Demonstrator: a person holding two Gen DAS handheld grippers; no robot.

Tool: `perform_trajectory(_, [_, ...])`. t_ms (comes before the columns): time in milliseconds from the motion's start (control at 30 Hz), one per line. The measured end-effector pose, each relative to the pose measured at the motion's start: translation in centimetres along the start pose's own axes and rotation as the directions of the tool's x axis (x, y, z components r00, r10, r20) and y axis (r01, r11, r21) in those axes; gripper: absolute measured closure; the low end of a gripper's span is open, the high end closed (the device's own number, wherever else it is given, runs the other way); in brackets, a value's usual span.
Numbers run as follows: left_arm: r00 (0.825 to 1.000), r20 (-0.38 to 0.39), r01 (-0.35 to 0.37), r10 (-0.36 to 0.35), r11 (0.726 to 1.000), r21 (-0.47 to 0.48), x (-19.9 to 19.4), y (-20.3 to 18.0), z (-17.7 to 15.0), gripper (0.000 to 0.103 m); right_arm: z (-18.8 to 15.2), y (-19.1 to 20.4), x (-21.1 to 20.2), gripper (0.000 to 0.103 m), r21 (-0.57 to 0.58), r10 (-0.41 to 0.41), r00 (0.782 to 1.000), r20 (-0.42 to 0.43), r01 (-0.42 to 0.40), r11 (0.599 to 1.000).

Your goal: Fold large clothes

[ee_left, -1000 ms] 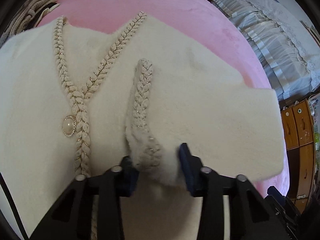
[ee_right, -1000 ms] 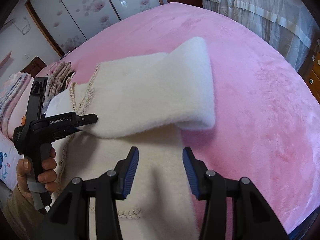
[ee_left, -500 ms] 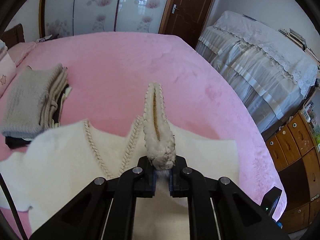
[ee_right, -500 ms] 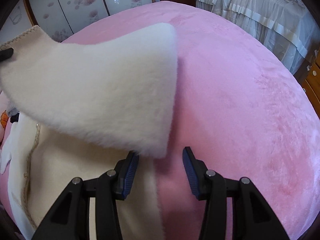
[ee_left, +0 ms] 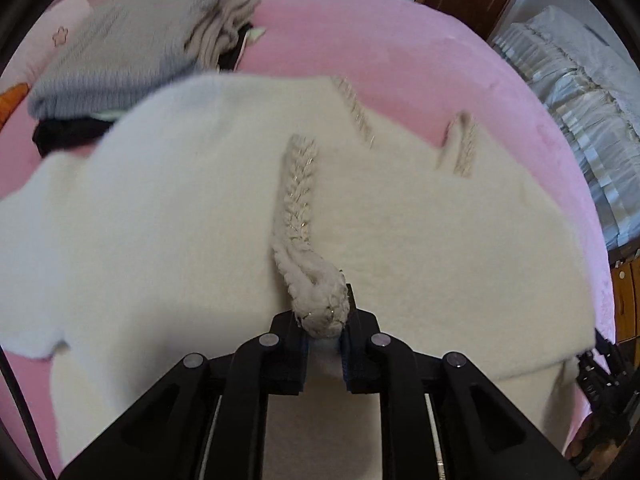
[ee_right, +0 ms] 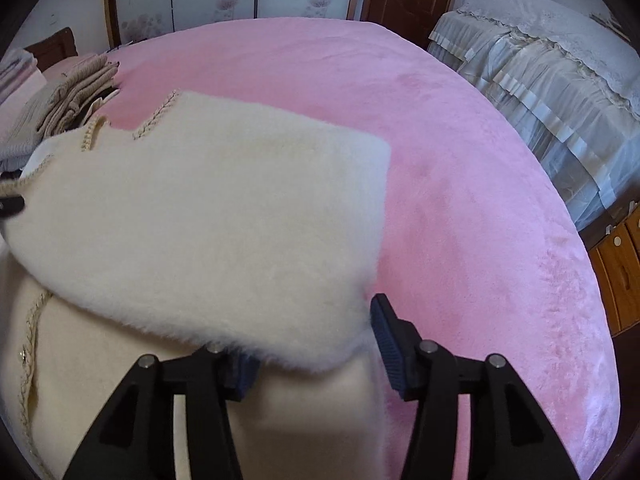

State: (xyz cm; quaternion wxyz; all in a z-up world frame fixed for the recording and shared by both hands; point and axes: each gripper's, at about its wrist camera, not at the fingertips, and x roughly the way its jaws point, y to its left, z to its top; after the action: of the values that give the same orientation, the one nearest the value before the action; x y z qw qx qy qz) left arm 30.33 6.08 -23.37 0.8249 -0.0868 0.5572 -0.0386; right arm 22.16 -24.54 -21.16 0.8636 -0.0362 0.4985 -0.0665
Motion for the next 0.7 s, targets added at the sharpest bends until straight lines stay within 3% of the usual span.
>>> perform_trajectory(100, [0.999,0.022,0.034,-0.035,0.999,0.010,-0.1,0.4,-0.7,0.083,-0.4,-0.7,-1.2,0.047,0.001,0.042,0.999,-0.022,-0.042,0.999])
perform_trajectory(200, [0.995,-0.022,0.101,-0.100,0.994,0.028,-0.3,0.6,0.0,0.061,-0.7,-1.7,-3.2,0.047,0.005,0.079,0.997,-0.021,-0.079,0.997])
perform_trajectory(333, [0.997,0.021,0.067,-0.068,0.996,0.067,-1.5,0.9,1.1,0.044,0.1,-2.9,-5.6,0.047,0.038,0.119,0.993,0.013,-0.119,0.992])
perform_trajectory(467, [0.999,0.037,0.037,-0.039,0.998,0.046,-1.3,1.5,2.7,0.043,2.4,-4.0,-6.1,0.046,0.099,0.183,0.983,0.030,-0.185,0.978])
perform_trajectory(600, [1.000,0.006,0.015,-0.015,0.999,0.031,0.9,2.0,4.6,0.043,5.5,-5.3,-3.7,0.046,0.150,0.145,0.988,0.048,-0.150,0.977])
perform_trajectory(700, [1.000,-0.003,0.020,-0.020,0.999,0.041,2.3,1.2,5.8,0.043,7.8,-6.6,-0.7,0.046,0.207,0.162,0.986,0.035,-0.166,0.964])
